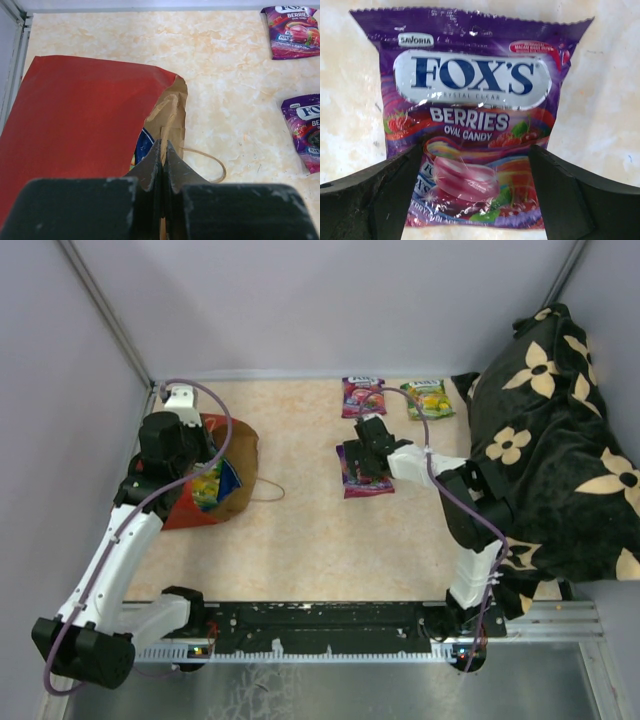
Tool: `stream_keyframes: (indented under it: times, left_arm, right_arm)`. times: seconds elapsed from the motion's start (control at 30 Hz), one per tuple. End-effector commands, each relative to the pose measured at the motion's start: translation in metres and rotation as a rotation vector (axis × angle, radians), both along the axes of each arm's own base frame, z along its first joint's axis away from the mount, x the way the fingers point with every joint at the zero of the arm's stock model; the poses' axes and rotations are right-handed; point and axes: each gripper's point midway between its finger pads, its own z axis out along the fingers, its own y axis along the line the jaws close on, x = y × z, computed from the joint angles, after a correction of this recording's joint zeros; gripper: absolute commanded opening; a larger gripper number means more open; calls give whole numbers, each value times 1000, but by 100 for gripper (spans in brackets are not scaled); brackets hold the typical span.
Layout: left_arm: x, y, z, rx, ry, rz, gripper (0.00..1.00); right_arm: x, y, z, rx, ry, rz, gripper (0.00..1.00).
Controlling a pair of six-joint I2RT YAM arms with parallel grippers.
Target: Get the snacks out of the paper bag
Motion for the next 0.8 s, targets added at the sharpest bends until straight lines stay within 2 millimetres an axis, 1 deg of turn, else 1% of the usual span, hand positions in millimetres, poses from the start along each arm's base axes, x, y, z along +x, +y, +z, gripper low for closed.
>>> stream_keyframes:
  times: [0.0,0.17,0.23,0.33,0.43,0.53,0.57,0.63,0.7,0.77]
  left_arm:
    - [-1,-7,6,-46,-3,-37,1]
    - [-2,-10,0,-48,8,-61,1]
    - [-2,-13,0,-54,11,-74,1]
    - [-2,-13,0,-54,14,-77,1]
    - [-2,-15,-1,-56,15,-83,1]
    - [-2,-15,-2,-58,17,-87,1]
    - [-2,-16,-1,-59,16,-88,1]
    - [-2,-16,-2,-61,19,-90,1]
    - [-2,-17,-2,-62,19,-94,1]
    - [-2,-17,-2,-63,16,-97,1]
  right_arm:
    - [23,-9,-14,-27,-9,-58,88]
    - [46,-16,-25,7,13,-170,88]
    - [53,-21,-24,6,9,-224,88]
    - [64,-26,-19,17,-13,-277,88]
    - [72,-23,-17,26,-18,-273,88]
    - [77,-19,-7,29,-28,-247,88]
    - [78,-17,1,39,-44,-235,89]
    - [81,-12,34,72,-106,-206,90]
    - [83,-4,83,110,-198,-181,93]
    - [81,5,132,160,-296,-165,99]
